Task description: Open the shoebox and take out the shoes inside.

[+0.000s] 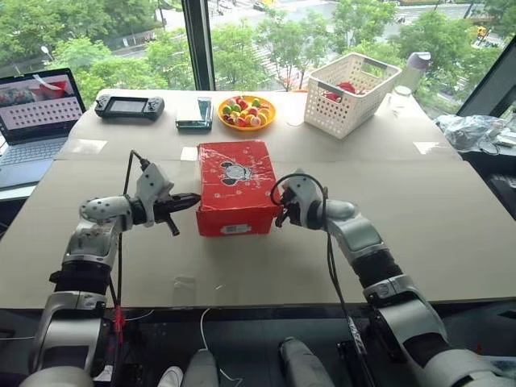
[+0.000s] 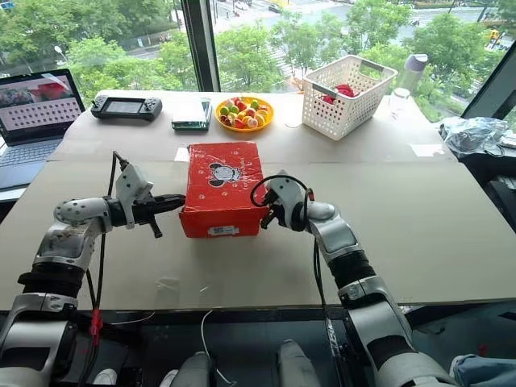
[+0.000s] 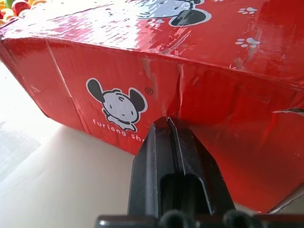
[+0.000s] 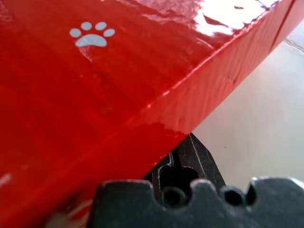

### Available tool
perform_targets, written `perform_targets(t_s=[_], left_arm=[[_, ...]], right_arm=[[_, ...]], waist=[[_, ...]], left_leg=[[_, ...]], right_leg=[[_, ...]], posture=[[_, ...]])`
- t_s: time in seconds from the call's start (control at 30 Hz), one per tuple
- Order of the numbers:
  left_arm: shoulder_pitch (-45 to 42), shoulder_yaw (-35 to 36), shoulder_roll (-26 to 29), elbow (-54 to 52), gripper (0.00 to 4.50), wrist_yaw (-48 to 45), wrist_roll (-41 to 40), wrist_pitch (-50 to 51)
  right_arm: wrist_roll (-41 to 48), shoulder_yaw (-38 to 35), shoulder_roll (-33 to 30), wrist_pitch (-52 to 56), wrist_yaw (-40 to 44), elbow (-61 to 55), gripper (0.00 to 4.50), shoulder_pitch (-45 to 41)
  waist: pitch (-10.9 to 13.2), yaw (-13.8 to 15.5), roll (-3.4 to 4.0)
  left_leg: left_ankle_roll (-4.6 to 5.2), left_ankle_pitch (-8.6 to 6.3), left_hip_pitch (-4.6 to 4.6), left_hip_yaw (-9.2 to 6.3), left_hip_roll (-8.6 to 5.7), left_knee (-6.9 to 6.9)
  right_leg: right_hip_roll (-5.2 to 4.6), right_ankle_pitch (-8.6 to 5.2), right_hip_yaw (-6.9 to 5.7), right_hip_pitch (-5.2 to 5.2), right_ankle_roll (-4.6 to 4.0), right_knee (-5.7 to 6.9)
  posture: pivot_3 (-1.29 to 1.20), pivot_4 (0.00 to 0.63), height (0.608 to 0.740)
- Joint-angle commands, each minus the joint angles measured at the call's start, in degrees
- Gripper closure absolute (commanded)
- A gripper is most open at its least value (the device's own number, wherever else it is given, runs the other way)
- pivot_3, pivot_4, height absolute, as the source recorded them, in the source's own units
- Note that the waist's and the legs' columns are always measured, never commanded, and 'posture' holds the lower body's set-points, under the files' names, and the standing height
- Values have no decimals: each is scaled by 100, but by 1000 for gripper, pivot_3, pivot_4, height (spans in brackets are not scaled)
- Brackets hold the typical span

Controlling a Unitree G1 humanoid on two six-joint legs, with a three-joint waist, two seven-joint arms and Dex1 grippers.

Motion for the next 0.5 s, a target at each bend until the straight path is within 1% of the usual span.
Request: perform_targets(t_s=[0.03, 0.13, 0.23, 0.37, 0.5], left_arm=[[-286, -254, -331, -7, 4481, -213, -3, -233], [-209, -363, -524, -265, 4481, -294, -70, -109], [-28, -407, -601, -535, 4481, -367, -125, 2], [413, -424, -615, -1141, 4481, -374, -254, 356], [845, -322, -405, -1580, 4481, -352, -251, 573]], right_arm=[[161, 14, -153, 480, 124, -1174, 4500, 384], [167, -194, -476, 787, 30, -1756, 4500, 801], [152, -296, -620, 949, -42, -1999, 4500, 980], [69, -394, -675, 931, -190, -1877, 4500, 944], [65, -443, -689, 885, -266, -1727, 4500, 818]], waist=[[0, 24, 0], [0, 34, 0], [0, 60, 0], [0, 47, 0], [0, 13, 0]], left_leg=[[0, 0, 0, -2, 0, 3], [0, 0, -4, -3, 0, 10], [0, 0, -3, -3, 0, 10], [0, 0, 0, -3, -1, 15], [6, 4, 3, -3, 0, 15]], right_leg=[[0, -9, -2, 3, 15, -1], [0, -10, -3, 5, 16, -2], [0, -10, -3, 5, 16, -2], [0, -8, -2, 6, 15, 1], [0, -5, -2, 6, 13, 6]], posture=[[0, 150, 725], [0, 150, 725], [0, 150, 725], [0, 150, 725], [0, 150, 725]])
